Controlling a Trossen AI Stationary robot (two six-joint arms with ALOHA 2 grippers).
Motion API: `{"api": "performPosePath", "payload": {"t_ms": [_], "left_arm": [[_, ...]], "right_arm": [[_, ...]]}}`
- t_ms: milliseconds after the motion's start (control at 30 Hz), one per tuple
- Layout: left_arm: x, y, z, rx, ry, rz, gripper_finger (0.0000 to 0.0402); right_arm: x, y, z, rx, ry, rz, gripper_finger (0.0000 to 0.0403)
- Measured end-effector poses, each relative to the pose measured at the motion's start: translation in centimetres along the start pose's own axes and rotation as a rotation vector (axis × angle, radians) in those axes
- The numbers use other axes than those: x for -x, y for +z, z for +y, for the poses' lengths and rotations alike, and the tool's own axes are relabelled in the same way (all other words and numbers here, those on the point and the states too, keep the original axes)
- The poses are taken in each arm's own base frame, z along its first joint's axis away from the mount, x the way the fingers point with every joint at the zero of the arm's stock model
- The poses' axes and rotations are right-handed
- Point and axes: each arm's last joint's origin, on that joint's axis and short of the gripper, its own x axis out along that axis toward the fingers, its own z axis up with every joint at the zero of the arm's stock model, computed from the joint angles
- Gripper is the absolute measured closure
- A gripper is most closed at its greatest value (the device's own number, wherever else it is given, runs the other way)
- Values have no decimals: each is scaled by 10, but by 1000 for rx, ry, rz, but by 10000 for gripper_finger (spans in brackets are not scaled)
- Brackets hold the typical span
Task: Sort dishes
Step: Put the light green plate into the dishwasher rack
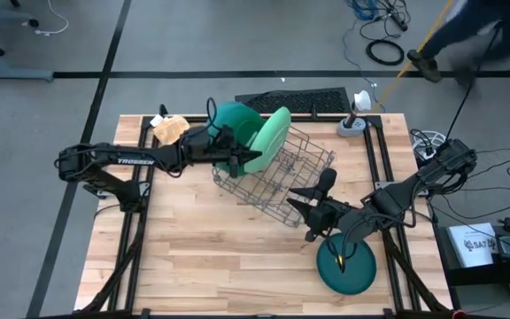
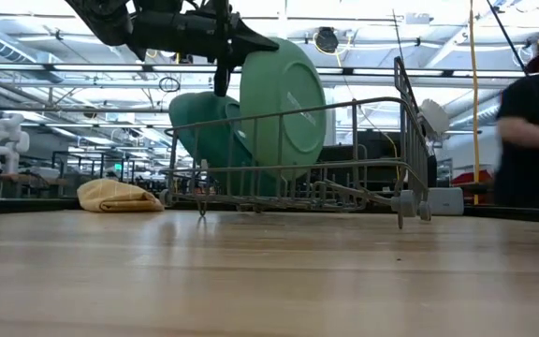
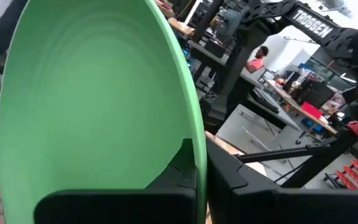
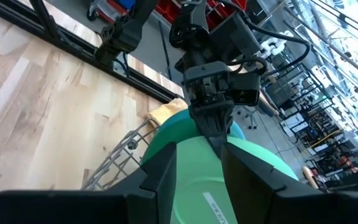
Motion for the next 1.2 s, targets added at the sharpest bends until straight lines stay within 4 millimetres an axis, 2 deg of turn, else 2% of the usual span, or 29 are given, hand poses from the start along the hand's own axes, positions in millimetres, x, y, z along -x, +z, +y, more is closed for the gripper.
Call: {"api": "performPosePath", "payload": {"t_ms": [267, 600, 833, 1200], "left_arm": [[0, 0, -2, 38, -34, 2, 390], [6, -18, 7, 53, 21, 20, 390], [6, -21, 10, 59, 62, 21, 343], [7, -20, 10, 31, 62, 6, 333]], "right_arm": [[0, 1, 0, -7, 16, -12, 284], [2, 2, 1, -7, 20, -17, 284], [2, 2, 1, -23, 20, -17, 284], [-6, -1, -2, -121, 70, -17, 284]]}}
